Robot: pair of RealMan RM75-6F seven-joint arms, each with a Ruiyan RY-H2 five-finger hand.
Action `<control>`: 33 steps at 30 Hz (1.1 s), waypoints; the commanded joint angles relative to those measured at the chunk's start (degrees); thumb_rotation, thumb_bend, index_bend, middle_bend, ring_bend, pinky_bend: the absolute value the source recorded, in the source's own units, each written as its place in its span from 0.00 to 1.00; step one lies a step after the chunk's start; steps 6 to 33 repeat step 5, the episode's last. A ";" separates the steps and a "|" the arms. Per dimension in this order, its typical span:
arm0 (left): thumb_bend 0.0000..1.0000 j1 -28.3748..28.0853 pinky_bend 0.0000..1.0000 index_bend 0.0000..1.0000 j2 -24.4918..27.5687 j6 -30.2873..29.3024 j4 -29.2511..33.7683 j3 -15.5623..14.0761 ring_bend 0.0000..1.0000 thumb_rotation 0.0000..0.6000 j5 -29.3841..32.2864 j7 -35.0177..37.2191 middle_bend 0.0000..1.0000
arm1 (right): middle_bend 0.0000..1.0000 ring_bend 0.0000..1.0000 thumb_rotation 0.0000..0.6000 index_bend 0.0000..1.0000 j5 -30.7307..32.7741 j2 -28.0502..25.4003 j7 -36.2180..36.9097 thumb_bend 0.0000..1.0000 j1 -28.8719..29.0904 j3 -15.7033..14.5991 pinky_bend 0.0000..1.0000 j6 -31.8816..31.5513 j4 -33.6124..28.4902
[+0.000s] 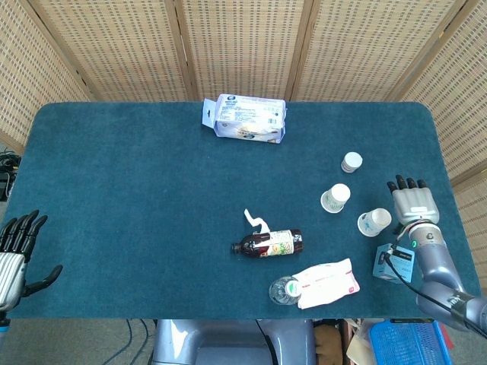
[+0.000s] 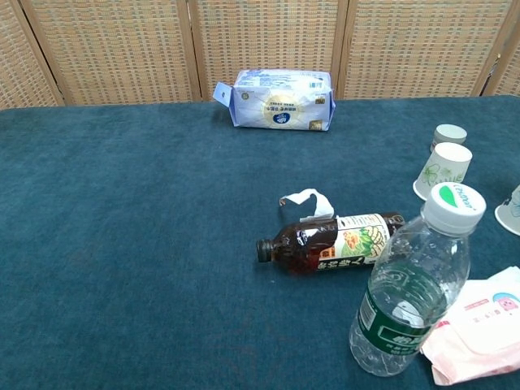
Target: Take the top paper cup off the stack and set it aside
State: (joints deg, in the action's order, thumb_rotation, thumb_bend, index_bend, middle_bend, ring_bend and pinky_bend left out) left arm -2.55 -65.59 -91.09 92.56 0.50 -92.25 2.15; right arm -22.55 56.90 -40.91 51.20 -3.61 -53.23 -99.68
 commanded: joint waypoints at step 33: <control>0.27 -0.07 0.00 0.00 -0.18 0.66 -0.60 0.14 0.00 1.00 0.86 0.30 0.00 | 0.00 0.00 1.00 0.05 -35.41 -3.12 22.52 0.18 -18.28 -1.09 0.01 -18.86 -8.95</control>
